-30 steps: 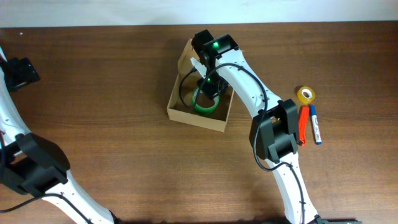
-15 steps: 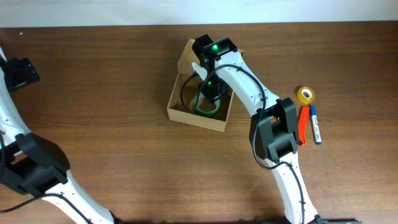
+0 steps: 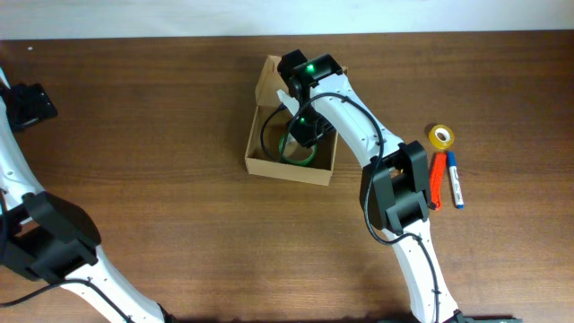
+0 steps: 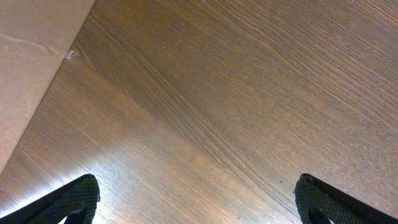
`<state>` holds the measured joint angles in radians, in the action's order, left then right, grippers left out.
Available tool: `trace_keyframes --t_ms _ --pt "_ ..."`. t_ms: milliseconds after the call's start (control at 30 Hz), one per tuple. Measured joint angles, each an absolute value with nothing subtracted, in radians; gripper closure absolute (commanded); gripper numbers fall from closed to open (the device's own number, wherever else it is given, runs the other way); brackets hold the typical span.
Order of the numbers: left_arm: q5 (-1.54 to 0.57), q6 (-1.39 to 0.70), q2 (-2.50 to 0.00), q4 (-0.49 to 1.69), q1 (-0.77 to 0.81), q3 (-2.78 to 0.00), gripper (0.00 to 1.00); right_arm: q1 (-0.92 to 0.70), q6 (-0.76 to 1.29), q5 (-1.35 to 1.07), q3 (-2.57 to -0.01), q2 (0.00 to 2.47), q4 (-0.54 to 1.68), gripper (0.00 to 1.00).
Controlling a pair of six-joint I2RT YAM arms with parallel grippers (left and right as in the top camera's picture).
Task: Pack container
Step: 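Lower the green tape roll into the box and open the right gripper, then withdraw the right gripper toward the clear tape roll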
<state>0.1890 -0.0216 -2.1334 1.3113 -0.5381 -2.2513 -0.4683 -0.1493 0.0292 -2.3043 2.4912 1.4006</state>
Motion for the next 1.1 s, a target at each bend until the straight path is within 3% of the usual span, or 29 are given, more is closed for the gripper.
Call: trace_keyframes --t_ms 500,533,567,800,967,1100 --pt "0.189 -0.022 -2.133 1.311 -0.538 -2.251 0.00 -0.468 -0.134 0.018 -2.405 2.491 1.442 0.67" --pt "0.189 -0.022 -2.133 1.311 -0.538 -2.251 0.00 -0.468 -0.133 0.018 -2.420 2.491 1.449 0.76" --pt "0.189 -0.022 -2.133 1.311 -0.538 -2.251 0.00 -0.468 -0.126 0.017 -2.428 2.491 1.459 0.94" --pt "0.189 -0.022 -2.133 1.312 -0.538 -2.251 0.00 -0.468 -0.123 0.011 -2.440 2.476 1.536 0.96" --pt "0.189 -0.022 -2.133 1.311 -0.538 -2.251 0.00 -0.438 -0.073 0.107 -2.429 2.123 1.533 0.97" --pt "0.187 -0.022 -2.133 1.311 -0.538 -2.251 0.00 -0.183 -0.041 0.159 -2.284 1.657 1.459 0.96"
